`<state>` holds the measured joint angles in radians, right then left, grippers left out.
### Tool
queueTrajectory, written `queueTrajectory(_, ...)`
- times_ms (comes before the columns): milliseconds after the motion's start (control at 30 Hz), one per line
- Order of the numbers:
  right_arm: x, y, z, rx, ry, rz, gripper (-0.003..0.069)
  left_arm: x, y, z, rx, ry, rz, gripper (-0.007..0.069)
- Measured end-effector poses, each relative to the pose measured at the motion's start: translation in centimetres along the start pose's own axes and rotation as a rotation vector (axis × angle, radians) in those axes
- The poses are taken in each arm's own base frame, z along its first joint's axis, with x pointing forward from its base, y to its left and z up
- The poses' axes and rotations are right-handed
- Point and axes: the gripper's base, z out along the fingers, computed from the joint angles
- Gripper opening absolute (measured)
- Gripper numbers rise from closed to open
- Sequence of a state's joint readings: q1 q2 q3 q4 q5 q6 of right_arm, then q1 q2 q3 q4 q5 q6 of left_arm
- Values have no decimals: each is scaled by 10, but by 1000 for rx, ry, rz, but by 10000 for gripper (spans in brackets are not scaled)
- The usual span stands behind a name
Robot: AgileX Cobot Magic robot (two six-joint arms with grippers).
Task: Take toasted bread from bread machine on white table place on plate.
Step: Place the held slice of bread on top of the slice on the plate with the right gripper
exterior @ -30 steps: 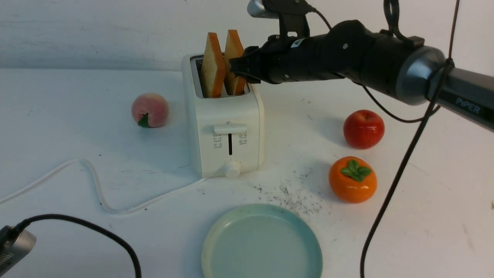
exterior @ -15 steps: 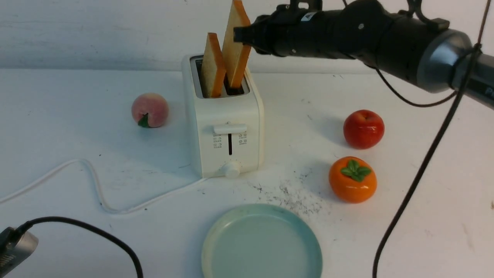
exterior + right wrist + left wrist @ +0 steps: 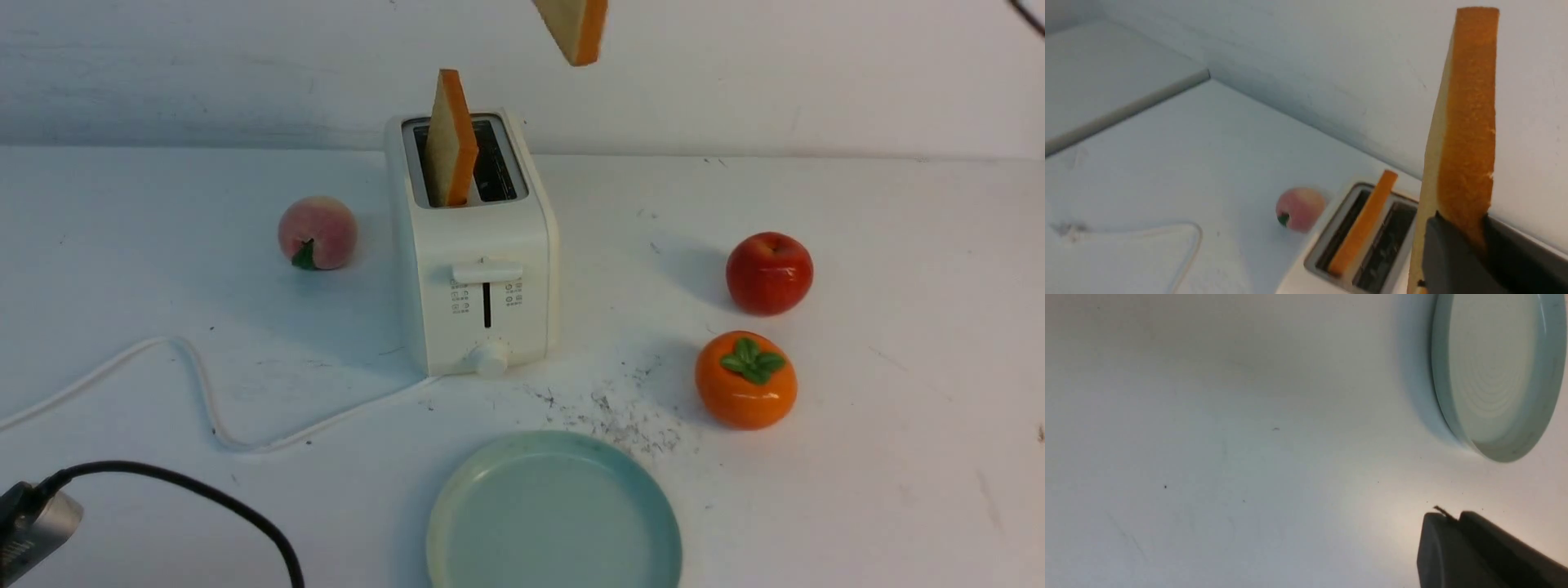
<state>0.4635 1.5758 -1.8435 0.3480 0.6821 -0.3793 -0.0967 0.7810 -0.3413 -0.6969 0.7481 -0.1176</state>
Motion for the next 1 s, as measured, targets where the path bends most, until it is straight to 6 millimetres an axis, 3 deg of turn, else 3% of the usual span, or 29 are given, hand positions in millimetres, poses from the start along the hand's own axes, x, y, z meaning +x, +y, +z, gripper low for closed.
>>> queueTrajectory(67, -3, 5, -31, 11, 71, -44, 59, 0, 0, 0, 1, -5, 0, 36)
queueTrajectory(200, 0, 8, -74, 59, 211, -76, 59, -3, 0, 0, 4, -33, 0, 38)
queueTrajectory(367, 14, 6, -102, 137, 408, -5, 59, -5, -1, 0, 6, -50, 0, 39)
queueTrajectory(533, 40, 6, -94, 168, 506, 129, 59, -5, -1, 0, 6, -52, 0, 43)
queueTrajectory(633, 82, 13, -72, 84, 662, 183, 59, -5, -1, 0, 6, -52, 0, 50)
queueTrajectory(667, 85, 13, -71, 78, 672, 188, 59, -5, -1, 0, 6, -52, 0, 50)
queueTrajectory(700, 104, 18, -63, 20, 737, 199, 59, -5, -1, 0, 6, -52, 0, 52)
queueTrajectory(800, 138, 31, -50, -124, 809, 240, 59, -5, -1, 0, 6, -53, 0, 54)
queueTrajectory(1000, 163, 54, -35, -391, 712, 312, 59, -5, -1, 0, 6, -53, 0, 55)
